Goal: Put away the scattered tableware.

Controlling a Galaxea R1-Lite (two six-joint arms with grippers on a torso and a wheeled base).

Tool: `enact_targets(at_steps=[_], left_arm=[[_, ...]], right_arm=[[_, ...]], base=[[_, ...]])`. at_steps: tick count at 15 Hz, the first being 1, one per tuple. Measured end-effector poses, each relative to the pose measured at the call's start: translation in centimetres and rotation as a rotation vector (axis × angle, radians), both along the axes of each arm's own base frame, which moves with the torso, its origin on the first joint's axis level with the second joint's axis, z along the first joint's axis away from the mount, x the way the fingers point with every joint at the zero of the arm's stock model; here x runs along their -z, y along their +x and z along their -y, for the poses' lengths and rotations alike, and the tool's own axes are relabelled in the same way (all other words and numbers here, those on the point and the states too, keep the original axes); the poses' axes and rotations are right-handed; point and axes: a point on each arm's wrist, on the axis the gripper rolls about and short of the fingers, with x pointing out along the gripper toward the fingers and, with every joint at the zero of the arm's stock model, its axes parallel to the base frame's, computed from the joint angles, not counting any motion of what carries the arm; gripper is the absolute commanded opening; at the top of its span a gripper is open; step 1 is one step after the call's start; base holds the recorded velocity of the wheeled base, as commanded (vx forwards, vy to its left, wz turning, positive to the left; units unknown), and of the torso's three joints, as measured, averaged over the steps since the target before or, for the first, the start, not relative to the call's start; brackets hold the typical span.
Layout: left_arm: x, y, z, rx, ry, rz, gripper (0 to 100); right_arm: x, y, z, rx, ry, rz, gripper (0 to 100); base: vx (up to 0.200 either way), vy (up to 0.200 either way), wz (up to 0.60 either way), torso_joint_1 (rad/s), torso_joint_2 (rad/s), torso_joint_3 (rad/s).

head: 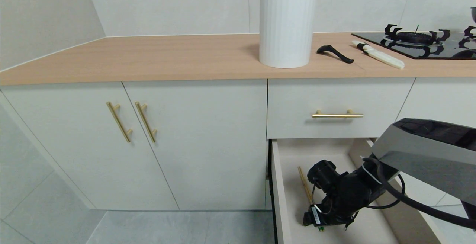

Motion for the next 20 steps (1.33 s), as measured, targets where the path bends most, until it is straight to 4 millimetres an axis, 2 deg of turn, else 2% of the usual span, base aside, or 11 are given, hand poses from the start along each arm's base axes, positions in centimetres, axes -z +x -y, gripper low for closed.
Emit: enact_targets(at_steps=[5,7,9,12,16,20], left_arm=[[0.0,0.0,0.0,0.000,0.000,0.000,100],[0.0,0.0,0.0,0.000,0.000,0.000,100],[0.0,0.0,0.0,0.000,0.000,0.000,100],[0.0,0.0,0.0,0.000,0.000,0.000,100],[0.0,0.0,0.0,0.000,0.000,0.000,100],[0.0,0.0,0.0,0.000,0.000,0.000,100]], right_arm=[[-0.2,0.0,0.1,0.014,-0.037,0.024,100],[-1.6,0.1,0.3,0.039,-0.077,0.085,100],[-3.9,-0.1,0.6,0.065,-0.098,0.164,100],[-9.2,-0.9,1.6,0.109,-0.089,0.314,100],[-15.8,-2.9,3.6,0.128,-0.037,0.488,100],[-20.0,-5.1,5.1,0.131,0.007,0.611,100]], base=[[0.000,0.000,0.00,0.000,0.00,0.000],[0.000,0.000,0.00,0.000,0.00,0.000],[0.000,0.000,0.00,0.000,0.00,0.000],[0.000,0.000,0.00,0.000,0.00,0.000],[0.000,0.000,0.00,0.000,0.00,0.000],[0.000,0.000,0.00,0.000,0.00,0.000]])
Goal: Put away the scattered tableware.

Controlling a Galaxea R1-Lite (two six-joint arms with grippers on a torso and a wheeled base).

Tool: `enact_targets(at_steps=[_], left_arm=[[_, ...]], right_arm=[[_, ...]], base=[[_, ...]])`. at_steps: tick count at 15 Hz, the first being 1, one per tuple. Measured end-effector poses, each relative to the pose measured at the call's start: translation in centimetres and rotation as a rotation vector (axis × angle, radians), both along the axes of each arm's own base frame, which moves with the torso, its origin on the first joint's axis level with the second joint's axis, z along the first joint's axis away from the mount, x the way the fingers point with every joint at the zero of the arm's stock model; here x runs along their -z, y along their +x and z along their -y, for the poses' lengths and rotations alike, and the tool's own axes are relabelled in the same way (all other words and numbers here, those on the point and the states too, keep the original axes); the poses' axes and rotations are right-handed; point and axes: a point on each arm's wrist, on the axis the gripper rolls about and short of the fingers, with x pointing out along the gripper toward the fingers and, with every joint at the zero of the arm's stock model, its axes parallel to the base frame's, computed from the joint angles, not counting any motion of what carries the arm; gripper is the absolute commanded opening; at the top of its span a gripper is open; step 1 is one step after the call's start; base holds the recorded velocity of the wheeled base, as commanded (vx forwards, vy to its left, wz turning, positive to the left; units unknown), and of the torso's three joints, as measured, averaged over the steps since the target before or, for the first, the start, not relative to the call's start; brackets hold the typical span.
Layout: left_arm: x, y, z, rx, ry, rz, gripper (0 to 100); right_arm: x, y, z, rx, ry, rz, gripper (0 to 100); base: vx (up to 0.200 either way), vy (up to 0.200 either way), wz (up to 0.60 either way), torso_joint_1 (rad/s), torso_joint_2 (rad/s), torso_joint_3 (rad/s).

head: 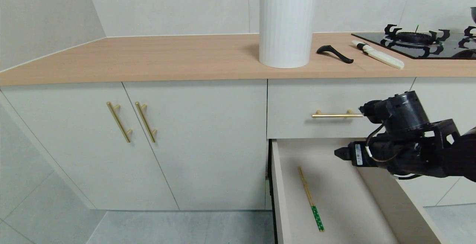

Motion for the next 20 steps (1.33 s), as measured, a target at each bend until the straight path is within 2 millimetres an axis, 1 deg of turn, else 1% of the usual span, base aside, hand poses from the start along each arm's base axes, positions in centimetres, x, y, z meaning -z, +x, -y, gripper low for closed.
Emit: enact_targets(at_steps=[4,8,13,20], left_arm=[[0.0,0.0,0.0,0.000,0.000,0.000,100],[0.0,0.0,0.0,0.000,0.000,0.000,100],[0.0,0.0,0.0,0.000,0.000,0.000,100],[0.0,0.0,0.0,0.000,0.000,0.000,100]], right_arm=[[-1.7,-0.6,0.9,0.012,0.021,0.066,100],[-2.0,-0.8,1.1,0.018,0.027,0.080,100],[-1.8,-0.7,1.1,0.019,0.025,0.075,100],[-1.5,-0.6,1.1,0.017,0.016,0.064,100]], base=[[0.000,0.000,0.00,0.000,0.00,0.000],[0.000,0.000,0.00,0.073,-0.25,-0.255],[0.000,0.000,0.00,0.141,-0.50,-0.310],[0.000,0.000,0.00,0.182,-0.48,-0.292]])
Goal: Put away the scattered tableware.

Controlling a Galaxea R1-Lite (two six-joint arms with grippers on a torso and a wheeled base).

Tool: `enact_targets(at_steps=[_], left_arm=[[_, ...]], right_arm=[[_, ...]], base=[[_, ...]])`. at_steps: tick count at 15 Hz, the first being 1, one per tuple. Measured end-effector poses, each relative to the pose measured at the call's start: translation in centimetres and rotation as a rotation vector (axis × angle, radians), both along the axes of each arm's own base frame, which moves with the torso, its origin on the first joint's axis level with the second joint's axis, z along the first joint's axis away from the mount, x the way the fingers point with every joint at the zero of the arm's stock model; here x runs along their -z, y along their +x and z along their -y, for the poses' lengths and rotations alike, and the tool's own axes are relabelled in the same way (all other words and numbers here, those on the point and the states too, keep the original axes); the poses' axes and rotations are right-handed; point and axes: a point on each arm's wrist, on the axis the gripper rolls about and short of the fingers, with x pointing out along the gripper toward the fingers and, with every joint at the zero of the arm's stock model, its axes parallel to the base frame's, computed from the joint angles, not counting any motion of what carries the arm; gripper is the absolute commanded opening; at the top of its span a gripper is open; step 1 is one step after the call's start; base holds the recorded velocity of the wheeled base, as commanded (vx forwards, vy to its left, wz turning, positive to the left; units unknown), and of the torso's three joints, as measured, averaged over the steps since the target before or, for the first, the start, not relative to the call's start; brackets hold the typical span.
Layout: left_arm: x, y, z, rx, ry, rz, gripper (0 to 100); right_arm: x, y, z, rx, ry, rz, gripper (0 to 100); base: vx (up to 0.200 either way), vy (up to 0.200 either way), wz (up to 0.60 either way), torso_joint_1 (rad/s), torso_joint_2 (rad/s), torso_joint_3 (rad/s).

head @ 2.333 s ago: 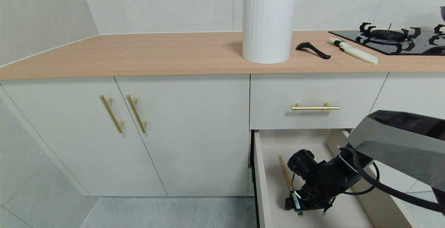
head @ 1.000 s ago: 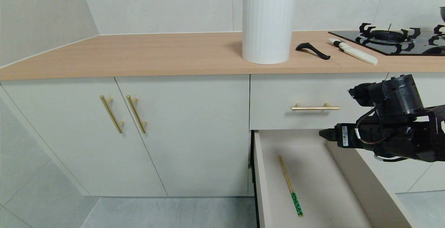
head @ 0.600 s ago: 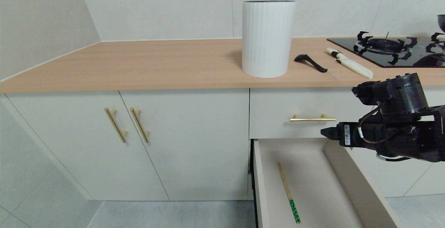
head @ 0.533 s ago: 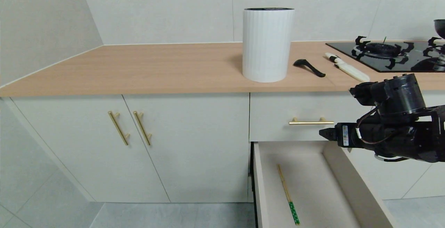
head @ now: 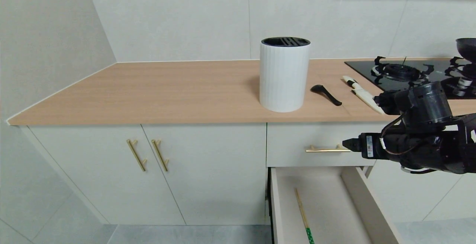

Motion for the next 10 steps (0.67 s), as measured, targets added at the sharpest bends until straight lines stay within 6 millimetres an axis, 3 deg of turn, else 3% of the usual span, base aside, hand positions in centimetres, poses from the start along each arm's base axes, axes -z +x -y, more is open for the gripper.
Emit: enact_targets(at_steps=[6,10], left_arm=[[0.00,0.00,0.00,0.000,0.000,0.000,100],[0.00,0.00,0.00,0.000,0.000,0.000,100]], right_arm=[[0.26,-0.07,0.00,-0.008,-0.013,-0.009,100],[0.39,-0.09,-0.02,-0.012,-0.021,-0.013,100]], base=[[0.000,0.000,0.00,0.215,-0.51,-0.285],[0.000,0.000,0.00,0.082,-0.18,-0.101]])
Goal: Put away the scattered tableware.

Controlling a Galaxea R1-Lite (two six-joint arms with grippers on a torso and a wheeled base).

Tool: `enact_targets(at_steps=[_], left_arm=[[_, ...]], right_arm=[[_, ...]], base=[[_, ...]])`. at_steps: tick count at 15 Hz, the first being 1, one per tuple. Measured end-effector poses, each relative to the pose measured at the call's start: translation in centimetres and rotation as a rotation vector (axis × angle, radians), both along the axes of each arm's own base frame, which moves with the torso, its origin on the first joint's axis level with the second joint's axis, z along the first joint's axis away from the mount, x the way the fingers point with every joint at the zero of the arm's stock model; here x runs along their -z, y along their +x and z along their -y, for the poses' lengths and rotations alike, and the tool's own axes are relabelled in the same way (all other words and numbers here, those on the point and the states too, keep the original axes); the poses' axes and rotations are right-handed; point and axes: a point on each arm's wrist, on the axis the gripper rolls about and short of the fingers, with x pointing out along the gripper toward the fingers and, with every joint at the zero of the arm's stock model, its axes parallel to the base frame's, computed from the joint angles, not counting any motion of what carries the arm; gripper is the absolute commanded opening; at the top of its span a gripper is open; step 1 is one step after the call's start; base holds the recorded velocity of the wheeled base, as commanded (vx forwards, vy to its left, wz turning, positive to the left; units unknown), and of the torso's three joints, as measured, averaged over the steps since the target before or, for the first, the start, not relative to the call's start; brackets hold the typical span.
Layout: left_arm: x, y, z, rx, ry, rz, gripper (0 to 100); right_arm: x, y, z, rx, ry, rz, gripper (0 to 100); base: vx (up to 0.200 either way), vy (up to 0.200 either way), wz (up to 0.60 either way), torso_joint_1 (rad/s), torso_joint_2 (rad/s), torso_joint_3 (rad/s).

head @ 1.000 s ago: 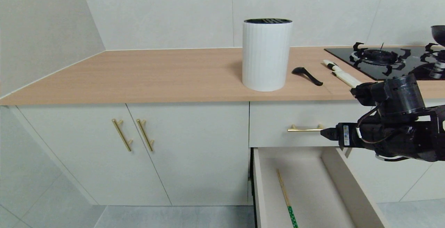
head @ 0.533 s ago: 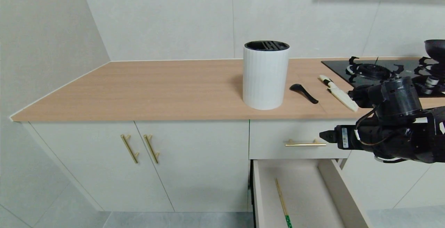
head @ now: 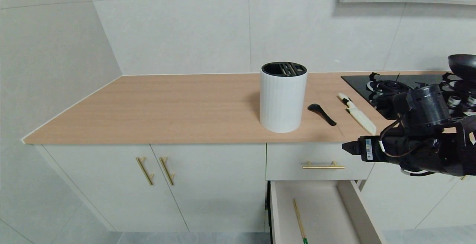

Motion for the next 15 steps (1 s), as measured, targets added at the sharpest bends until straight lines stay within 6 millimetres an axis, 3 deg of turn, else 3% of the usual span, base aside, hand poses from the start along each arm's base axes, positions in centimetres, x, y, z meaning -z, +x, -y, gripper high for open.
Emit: enact_targets(at_steps=[3,7,12,15], left_arm=[[0.0,0.0,0.0,0.000,0.000,0.000,100],[0.0,0.0,0.0,0.000,0.000,0.000,100],[0.0,0.0,0.0,0.000,0.000,0.000,100],[0.0,0.0,0.0,0.000,0.000,0.000,100]], right_arm=[[-0.1,0.1,0.0,-0.015,-0.017,0.012,100],[-1.1,2.3,-0.2,-0.037,0.009,0.136,100],[-3.5,8.3,1.4,-0.192,0.082,0.269,100],[-3.1,12.7,2.9,-0.247,0.097,0.296,100]], base=[[0.000,0.000,0.00,0.000,0.00,0.000],[0.000,0.000,0.00,0.000,0.00,0.000],[0.000,0.000,0.00,0.000,0.00,0.000],[0.000,0.000,0.00,0.000,0.00,0.000]])
